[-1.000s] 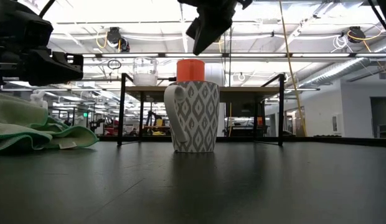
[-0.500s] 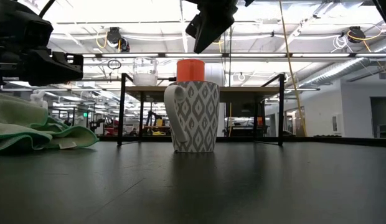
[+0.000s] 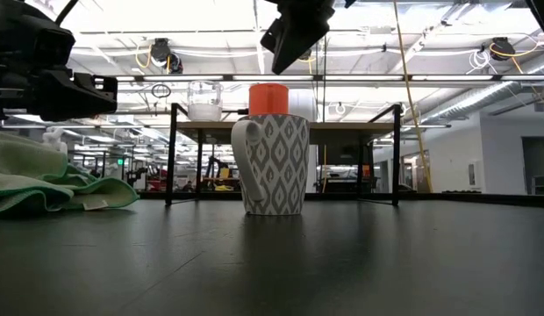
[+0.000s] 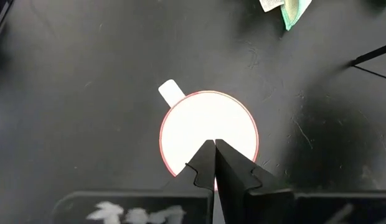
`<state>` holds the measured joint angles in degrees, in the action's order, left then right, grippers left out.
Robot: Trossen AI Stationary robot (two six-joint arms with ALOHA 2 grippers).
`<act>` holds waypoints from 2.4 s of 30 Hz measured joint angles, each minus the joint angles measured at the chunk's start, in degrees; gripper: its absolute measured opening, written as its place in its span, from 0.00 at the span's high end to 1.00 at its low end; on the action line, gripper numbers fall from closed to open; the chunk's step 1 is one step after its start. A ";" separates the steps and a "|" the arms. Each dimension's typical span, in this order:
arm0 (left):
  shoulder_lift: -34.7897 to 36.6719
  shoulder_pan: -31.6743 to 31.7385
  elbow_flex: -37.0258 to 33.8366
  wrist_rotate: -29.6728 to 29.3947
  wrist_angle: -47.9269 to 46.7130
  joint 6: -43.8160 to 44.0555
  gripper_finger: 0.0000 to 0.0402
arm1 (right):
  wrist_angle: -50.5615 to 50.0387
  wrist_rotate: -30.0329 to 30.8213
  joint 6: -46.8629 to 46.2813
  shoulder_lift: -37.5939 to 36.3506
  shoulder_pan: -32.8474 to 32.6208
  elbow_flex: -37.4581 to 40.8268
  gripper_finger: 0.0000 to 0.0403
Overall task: Stack small to large cups/mugs on shelf
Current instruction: Put the white patterned mug on the shelf
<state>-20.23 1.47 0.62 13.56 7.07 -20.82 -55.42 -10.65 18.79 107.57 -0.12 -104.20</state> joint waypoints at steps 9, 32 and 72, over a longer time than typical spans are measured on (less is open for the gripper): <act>0.00 -0.02 0.00 0.02 0.00 0.20 0.99 | -0.12 -3.79 0.02 0.00 0.00 0.02 0.89; 0.02 -0.01 0.00 0.04 -0.13 0.35 1.00 | 1.99 -4.46 3.32 5.18 3.24 0.13 0.68; 0.02 -0.01 0.00 0.04 -0.44 0.44 0.98 | 4.25 -4.58 2.08 5.09 5.55 5.13 0.67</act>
<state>-20.21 1.47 0.62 13.61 6.63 -20.38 -51.17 -15.24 20.86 112.66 5.43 -99.07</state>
